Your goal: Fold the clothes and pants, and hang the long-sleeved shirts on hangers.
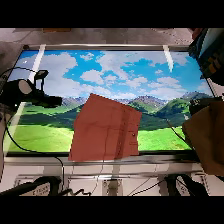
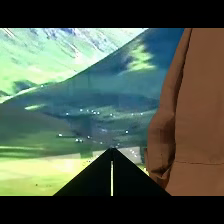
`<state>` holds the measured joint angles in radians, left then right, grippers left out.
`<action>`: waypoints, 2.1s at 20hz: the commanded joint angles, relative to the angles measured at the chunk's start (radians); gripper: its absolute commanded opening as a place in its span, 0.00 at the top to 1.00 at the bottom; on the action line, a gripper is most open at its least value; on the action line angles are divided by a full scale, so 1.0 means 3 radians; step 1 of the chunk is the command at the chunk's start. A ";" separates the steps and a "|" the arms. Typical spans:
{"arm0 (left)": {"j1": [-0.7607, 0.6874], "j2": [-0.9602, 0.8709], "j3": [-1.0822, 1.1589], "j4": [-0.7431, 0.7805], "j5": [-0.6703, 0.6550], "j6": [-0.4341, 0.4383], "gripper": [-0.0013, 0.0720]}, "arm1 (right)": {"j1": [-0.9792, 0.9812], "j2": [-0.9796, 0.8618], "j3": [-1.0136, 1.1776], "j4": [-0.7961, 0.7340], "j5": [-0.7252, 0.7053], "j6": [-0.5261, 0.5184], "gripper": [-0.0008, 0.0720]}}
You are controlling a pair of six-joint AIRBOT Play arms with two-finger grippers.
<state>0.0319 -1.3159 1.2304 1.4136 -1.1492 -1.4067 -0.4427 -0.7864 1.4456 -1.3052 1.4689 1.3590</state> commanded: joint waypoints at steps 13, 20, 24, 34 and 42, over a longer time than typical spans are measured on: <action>0.0003 0.0001 0.0000 0.0000 0.0000 0.0000 0.97 | 0.0003 -0.0003 -0.0001 0.0027 -0.0008 0.0003 0.96; 0.0003 0.0000 0.0000 -0.0003 0.0003 0.0000 0.97 | 0.0121 -0.0006 -0.0286 0.0188 -0.0189 -0.0328 0.96; 0.0000 -0.0006 0.0000 -0.0001 0.0003 0.0000 0.97 | 0.0519 -0.0008 -0.1418 0.0415 -0.0050 -0.0701 0.96; -0.0038 -0.0033 0.0001 -0.0025 0.0104 0.0003 0.04 | 0.0844 -0.0792 -0.2876 0.1737 -0.2430 -0.0354 0.34; -0.0037 -0.0033 0.0001 -0.0025 0.0090 0.0167 0.04 | 0.0885 -0.2822 -0.1770 0.2655 -0.1685 -0.1223 0.18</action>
<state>0.0216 -1.3254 1.2304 1.4063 -1.1194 -1.3708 -0.1860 -1.4445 0.7982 -0.5983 0.8722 1.0637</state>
